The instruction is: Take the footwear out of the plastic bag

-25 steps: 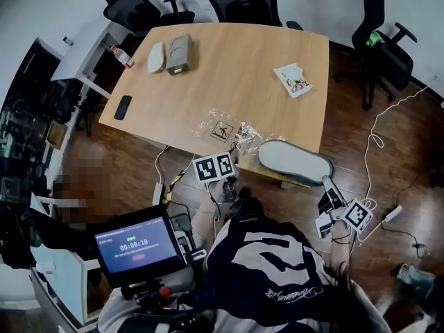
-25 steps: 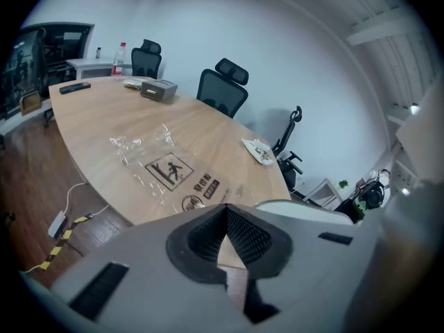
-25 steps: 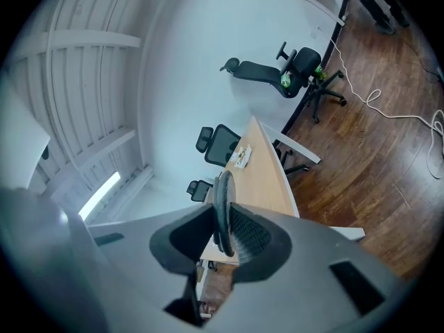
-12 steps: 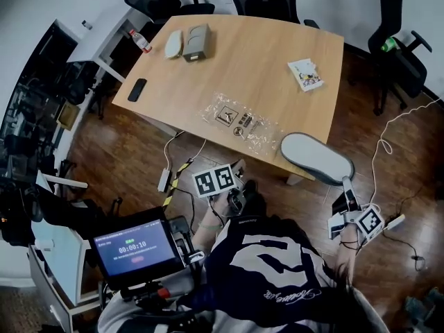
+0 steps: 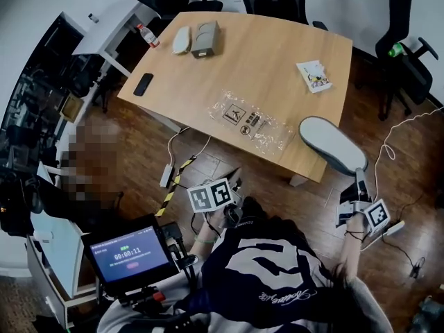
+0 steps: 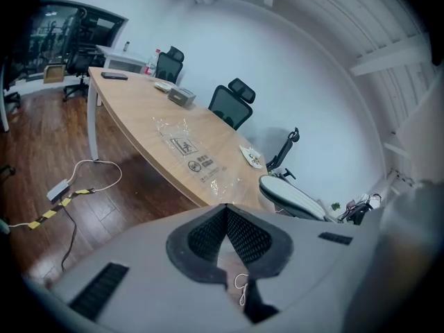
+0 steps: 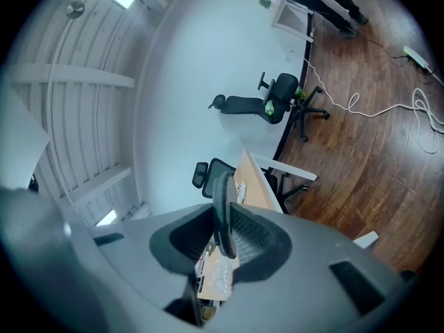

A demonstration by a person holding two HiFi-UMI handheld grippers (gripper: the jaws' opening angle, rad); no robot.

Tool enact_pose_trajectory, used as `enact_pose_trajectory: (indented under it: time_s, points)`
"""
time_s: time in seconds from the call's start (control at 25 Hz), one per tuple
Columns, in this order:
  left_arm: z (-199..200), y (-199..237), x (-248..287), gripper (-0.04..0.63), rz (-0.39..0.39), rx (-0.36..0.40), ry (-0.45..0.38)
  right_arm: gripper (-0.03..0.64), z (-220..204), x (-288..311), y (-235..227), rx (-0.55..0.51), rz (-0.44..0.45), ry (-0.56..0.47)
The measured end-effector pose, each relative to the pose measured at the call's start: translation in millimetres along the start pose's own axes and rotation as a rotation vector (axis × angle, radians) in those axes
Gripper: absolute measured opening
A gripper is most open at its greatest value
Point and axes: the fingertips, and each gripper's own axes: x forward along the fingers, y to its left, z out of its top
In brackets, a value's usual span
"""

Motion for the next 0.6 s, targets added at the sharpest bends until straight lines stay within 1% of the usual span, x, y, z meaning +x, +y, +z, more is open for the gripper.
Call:
enact_pose_trajectory:
  time_s: [0.12,0.24,0.36,0.48,0.6]
  points:
    - [-9,6,-6,0.002,0.014,0.04,0.018,0.075,-4,36,-5,0.044,-0.017,-0.029]
    - [-16,11,-12,0.002,0.022,0.051,0.037,0.074,-21,70,-9,0.08,-0.054,-0.041]
    - [-15,20,-23,0.002,0.034,0.064,0.035,0.075,-46,95,-12,0.082,-0.114,-0.037]
    - [-11,36,-35,0.002,0.064,0.084,0.029,0.075,-71,110,-13,0.085,-0.141,-0.03]
    - [-7,52,-43,0.002,0.086,0.075,0.02,0.077,-95,117,-17,0.081,-0.171,-0.013]
